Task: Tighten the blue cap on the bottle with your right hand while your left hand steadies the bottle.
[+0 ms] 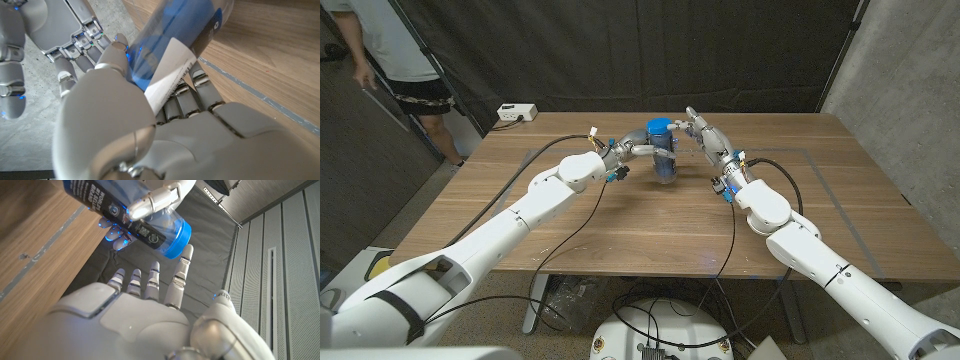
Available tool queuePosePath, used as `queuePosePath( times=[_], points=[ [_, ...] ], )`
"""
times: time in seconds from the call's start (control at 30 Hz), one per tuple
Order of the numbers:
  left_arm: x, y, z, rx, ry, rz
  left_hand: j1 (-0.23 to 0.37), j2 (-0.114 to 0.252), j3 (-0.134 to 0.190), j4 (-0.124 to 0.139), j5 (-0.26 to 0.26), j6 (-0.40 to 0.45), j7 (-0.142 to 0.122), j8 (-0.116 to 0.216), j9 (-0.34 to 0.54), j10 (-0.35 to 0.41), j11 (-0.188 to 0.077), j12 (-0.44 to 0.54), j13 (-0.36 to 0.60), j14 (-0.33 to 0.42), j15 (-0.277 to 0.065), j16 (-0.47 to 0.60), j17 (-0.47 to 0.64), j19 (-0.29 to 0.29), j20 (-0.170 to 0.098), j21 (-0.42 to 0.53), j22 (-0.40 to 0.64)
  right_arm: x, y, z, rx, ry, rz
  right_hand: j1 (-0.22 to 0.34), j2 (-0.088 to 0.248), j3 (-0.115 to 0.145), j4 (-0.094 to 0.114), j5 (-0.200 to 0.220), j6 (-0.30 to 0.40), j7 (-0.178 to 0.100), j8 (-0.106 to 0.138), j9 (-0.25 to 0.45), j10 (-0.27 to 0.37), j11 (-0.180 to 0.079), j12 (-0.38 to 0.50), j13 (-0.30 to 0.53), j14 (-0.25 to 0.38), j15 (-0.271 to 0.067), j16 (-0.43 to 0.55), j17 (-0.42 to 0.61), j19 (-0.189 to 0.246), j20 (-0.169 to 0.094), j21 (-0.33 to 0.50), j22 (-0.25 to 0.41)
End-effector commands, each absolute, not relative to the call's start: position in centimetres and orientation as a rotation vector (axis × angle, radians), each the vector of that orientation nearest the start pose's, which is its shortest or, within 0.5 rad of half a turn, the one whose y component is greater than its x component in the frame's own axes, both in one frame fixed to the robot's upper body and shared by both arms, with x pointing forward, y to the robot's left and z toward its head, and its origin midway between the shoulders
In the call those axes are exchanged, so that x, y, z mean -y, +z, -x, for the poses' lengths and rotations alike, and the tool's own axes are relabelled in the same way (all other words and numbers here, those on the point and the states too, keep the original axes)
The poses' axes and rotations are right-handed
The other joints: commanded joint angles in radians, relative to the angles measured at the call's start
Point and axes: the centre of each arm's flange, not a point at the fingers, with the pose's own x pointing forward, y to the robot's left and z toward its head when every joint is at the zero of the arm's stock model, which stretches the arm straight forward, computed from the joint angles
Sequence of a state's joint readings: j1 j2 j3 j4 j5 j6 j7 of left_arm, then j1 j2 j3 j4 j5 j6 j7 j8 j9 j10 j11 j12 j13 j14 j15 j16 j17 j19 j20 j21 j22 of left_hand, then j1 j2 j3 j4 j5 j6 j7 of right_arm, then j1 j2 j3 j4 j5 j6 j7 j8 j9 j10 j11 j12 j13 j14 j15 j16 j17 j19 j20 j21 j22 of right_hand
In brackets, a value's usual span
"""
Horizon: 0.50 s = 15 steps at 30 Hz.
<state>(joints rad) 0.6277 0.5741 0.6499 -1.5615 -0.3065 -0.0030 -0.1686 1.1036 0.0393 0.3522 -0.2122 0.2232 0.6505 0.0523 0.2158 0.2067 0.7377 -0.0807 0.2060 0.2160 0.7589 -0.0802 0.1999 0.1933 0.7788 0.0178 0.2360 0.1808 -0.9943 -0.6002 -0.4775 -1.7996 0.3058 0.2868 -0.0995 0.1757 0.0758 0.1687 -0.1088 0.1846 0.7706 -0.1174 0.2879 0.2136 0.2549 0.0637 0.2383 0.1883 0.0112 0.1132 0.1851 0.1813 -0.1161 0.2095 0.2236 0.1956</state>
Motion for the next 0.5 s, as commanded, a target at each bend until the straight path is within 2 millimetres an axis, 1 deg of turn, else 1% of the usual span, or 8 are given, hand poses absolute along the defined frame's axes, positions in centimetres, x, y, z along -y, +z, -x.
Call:
queuePosePath(
  times=[0.03, 0.07, 0.1, 0.13, 0.17, 0.27, 0.33, 0.5],
  points=[
    [-12.8, 4.0, -62.1, 0.583, -0.574, -0.568, 0.011, 0.065, 0.088, 0.079, -0.004, 0.009, 0.005, 0.000, 0.004, 0.000, -0.006, -0.002, 0.005, -0.003, -0.006, -0.002, 0.002, 0.004, 0.001, 0.000, 0.003, 16.9, -0.3, -53.5, 0.849, 0.375, 0.278, 0.008, 0.007, 0.005, -0.003, 0.003, -0.078, 0.016, -0.039, 0.000, -0.002, 0.004, 0.001, 0.003, 0.006, 0.001, 0.004, 0.004, 0.012, 0.006, 0.001, 0.002],
    [-12.7, 4.0, -62.1, 0.583, -0.574, -0.568, 0.011, 0.065, 0.089, 0.079, -0.005, 0.010, 0.005, 0.000, 0.004, -0.001, -0.007, -0.002, 0.005, -0.003, -0.007, -0.002, 0.002, 0.004, 0.001, 0.000, 0.003, 16.9, -0.4, -53.6, 0.846, 0.374, 0.273, 0.007, 0.005, 0.004, -0.003, 0.002, -0.099, 0.016, -0.048, 0.001, -0.007, 0.008, -0.001, 0.003, 0.007, 0.001, 0.004, 0.004, 0.013, 0.006, 0.002, 0.002],
    [-12.7, 3.9, -62.1, 0.582, -0.576, -0.568, 0.011, 0.065, 0.089, 0.079, -0.005, 0.009, 0.005, 0.000, 0.004, -0.001, -0.005, -0.002, 0.005, -0.004, -0.007, -0.002, 0.002, 0.003, 0.000, -0.001, 0.003, 17.0, -0.4, -53.7, 0.841, 0.372, 0.269, 0.004, 0.000, 0.002, -0.002, 0.000, -0.150, 0.027, -0.069, 0.004, -0.017, 0.013, -0.006, 0.003, 0.005, 0.003, 0.002, 0.005, 0.015, 0.006, 0.002, 0.002],
    [-12.7, 3.9, -62.1, 0.582, -0.577, -0.567, 0.010, 0.065, 0.089, 0.079, -0.005, 0.008, 0.005, 0.000, 0.004, -0.003, -0.007, -0.003, 0.005, -0.003, -0.007, -0.002, 0.002, 0.003, 0.000, -0.001, 0.003, 17.1, -0.4, -53.8, 0.842, 0.371, 0.271, 0.003, -0.003, 0.001, -0.001, 0.000, -0.190, 0.030, -0.082, 0.006, -0.026, 0.019, -0.010, 0.004, 0.002, 0.008, 0.001, 0.005, 0.015, 0.006, 0.001, 0.002],
    [-12.7, 3.9, -62.1, 0.582, -0.577, -0.567, 0.010, 0.065, 0.089, 0.079, -0.005, 0.008, 0.004, 0.000, 0.004, -0.003, -0.008, -0.003, 0.005, -0.003, -0.007, -0.002, 0.002, 0.003, 0.000, -0.001, 0.003, 17.1, -0.4, -53.9, 0.841, 0.369, 0.271, 0.001, -0.005, -0.001, -0.001, -0.001, -0.229, 0.029, -0.094, 0.007, -0.037, 0.017, -0.014, 0.004, -0.001, 0.010, 0.001, 0.006, 0.016, 0.006, 0.001, 0.002],
    [-12.6, 3.9, -61.8, 0.585, -0.579, -0.573, 0.009, 0.066, 0.090, 0.080, -0.005, 0.006, 0.005, -0.001, 0.004, -0.008, -0.003, -0.005, 0.005, -0.005, -0.006, -0.002, 0.003, 0.002, 0.000, -0.002, 0.003, 16.9, -0.1, -54.4, 0.838, 0.370, 0.267, -0.002, -0.010, -0.003, 0.000, -0.001, -0.296, 0.038, -0.107, 0.009, -0.060, 0.013, -0.022, 0.005, -0.013, 0.018, -0.001, 0.006, 0.017, 0.006, 0.000, 0.002],
    [-12.6, 3.9, -61.7, 0.590, -0.580, -0.575, 0.008, 0.066, 0.091, 0.080, -0.005, 0.005, 0.004, -0.002, 0.004, -0.007, -0.007, -0.004, 0.005, -0.006, -0.007, -0.003, 0.003, 0.001, 0.001, -0.002, 0.003, 16.7, 0.0, -54.7, 0.840, 0.378, 0.272, -0.002, -0.011, -0.004, 0.000, -0.001, -0.317, 0.033, -0.109, 0.008, -0.070, 0.015, -0.025, 0.005, -0.022, 0.022, -0.003, 0.007, 0.018, 0.006, 0.000, 0.002],
    [-12.3, 3.8, -61.1, 0.604, -0.579, -0.582, 0.007, 0.066, 0.092, 0.080, -0.005, 0.004, 0.003, -0.002, 0.004, -0.010, -0.004, -0.005, 0.005, -0.007, -0.008, -0.003, 0.003, -0.002, 0.000, -0.003, 0.003, 15.9, 0.4, -55.6, 0.829, 0.398, 0.284, -0.003, -0.012, -0.004, 0.000, -0.001, -0.323, 0.036, -0.107, 0.007, -0.080, 0.015, -0.027, 0.005, -0.032, 0.022, -0.006, 0.007, 0.019, 0.005, 0.000, 0.001]
  ],
)
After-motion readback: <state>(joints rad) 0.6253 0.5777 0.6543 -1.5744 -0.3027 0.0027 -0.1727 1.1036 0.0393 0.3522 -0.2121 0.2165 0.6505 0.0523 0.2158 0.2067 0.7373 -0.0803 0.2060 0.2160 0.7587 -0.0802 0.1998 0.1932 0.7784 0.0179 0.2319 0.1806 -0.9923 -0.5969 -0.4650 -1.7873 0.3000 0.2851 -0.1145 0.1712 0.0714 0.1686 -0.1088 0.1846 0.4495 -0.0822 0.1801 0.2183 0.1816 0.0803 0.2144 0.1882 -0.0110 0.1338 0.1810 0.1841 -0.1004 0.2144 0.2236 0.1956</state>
